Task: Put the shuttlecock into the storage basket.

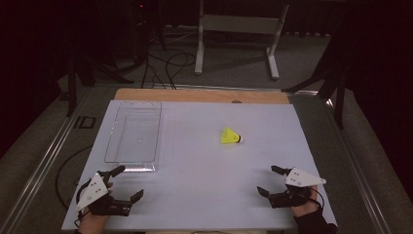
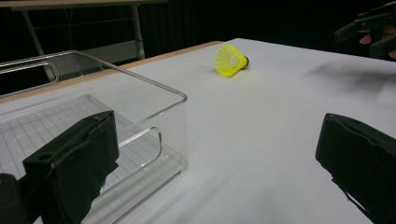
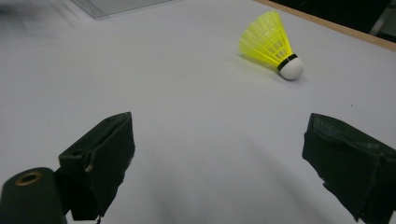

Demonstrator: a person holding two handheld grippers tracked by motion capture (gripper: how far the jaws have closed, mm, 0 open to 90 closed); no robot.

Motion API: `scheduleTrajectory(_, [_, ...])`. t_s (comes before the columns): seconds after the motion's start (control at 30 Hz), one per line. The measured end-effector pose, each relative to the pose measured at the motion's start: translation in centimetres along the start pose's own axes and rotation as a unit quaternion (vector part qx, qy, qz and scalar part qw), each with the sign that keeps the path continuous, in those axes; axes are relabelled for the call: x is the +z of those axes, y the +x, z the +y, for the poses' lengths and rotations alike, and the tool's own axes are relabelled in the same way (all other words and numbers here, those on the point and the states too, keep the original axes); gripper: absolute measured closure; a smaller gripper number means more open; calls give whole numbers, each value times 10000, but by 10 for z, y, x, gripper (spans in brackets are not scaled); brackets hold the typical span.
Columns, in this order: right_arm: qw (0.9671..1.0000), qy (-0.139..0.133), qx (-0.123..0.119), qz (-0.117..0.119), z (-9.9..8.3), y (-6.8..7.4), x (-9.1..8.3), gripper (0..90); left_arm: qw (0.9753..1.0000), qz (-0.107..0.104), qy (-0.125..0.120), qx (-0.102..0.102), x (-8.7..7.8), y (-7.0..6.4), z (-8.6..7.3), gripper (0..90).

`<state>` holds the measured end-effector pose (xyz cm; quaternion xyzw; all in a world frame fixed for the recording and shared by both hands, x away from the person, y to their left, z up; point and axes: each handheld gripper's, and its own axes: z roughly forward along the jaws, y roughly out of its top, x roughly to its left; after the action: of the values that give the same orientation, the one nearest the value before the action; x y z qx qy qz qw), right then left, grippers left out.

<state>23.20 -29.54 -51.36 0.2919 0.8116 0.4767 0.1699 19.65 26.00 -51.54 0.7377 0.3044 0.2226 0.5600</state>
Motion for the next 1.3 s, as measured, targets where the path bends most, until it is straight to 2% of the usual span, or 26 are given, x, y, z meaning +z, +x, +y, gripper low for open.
scheduleTrajectory(0.17, [10000,23,80,2,-1,-3,0,86,10000,11,14,-2,0,0,0,4])
scheduleTrajectory(0.33, [9999,121,39,66,-1,-5,3,77,10000,48,-24,-35,-1,0,0,4])
scheduleTrajectory(0.43, [10000,51,50,16,-1,-6,2,76,10000,58,-24,-59,-2,0,0,4])
scheduleTrajectory(0.53, [10000,-54,14,-18,0,-7,-1,77,10000,53,-27,-66,-2,0,0,4])
scheduleTrajectory(0.63, [9997,-188,-154,-81,1,-6,-2,77,10000,43,-35,-62,-3,0,0,4])
scheduleTrajectory(0.83, [9993,-212,-269,-146,7,-5,-6,77,10000,11,-35,-53,-3,1,0,4])
scheduleTrajectory(1.0, [9986,-62,-498,-140,19,-3,-8,77,10000,-2,-8,-27,-3,0,-1,4])
scheduleTrajectory(1.07, [9988,49,-493,18,25,-4,-9,77,10000,-7,-18,-38,-3,0,-1,4])
scheduleTrajectory(1.17, [9978,176,-619,134,34,-5,-10,77,10000,-2,9,-26,-3,0,-1,4])
scheduleTrajectory(1.3, [9970,483,-516,302,42,-10,-9,76,10000,10,4,-38,-2,0,0,4])
